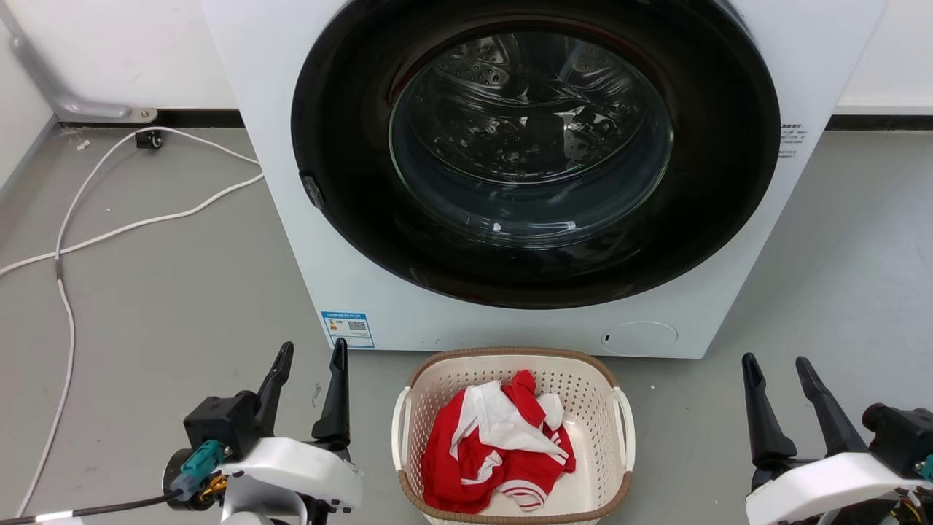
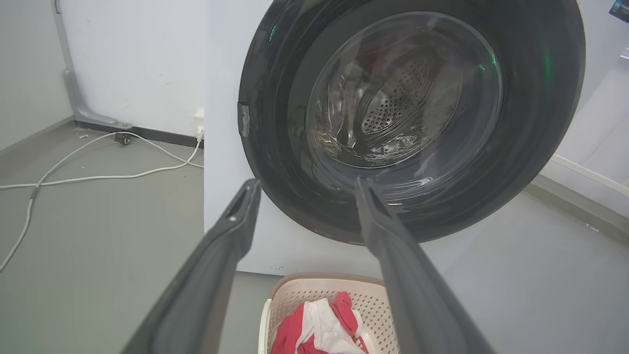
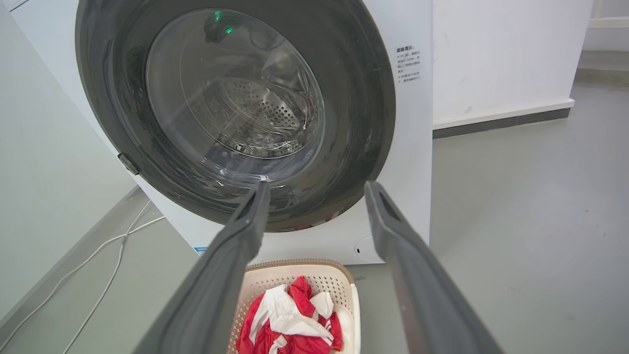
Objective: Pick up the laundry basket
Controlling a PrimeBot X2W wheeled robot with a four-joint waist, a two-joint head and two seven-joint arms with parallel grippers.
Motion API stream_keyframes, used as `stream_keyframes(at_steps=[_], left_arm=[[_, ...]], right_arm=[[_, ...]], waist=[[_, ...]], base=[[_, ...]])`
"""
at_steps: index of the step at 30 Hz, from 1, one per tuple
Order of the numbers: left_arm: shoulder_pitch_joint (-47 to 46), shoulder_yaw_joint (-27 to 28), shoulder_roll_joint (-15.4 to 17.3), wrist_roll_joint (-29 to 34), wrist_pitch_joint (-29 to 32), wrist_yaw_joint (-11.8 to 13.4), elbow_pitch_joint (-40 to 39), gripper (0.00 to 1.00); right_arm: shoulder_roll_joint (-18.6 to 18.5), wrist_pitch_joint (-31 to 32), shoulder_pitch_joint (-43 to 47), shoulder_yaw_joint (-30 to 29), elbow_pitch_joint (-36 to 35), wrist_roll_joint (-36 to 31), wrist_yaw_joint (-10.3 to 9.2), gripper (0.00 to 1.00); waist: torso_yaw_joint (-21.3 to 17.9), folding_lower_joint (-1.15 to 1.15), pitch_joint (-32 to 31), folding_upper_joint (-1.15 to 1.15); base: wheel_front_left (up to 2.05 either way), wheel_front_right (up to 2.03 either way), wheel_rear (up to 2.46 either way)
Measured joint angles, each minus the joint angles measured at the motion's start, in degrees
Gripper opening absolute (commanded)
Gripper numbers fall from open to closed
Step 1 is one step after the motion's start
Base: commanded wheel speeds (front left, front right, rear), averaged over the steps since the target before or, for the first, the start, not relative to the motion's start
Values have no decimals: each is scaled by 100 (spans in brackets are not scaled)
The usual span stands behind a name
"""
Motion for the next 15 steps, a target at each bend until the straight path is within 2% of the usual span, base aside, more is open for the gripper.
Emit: stream_keyframes(at_steps=[15], left_arm=[[32,-89,-14,658,-197,56,42,100]], right_arm=[[-1,-120,122,-62,-141,-423,1,100]], waist=[[2,0,-7,0]], base=[[0,0,0]])
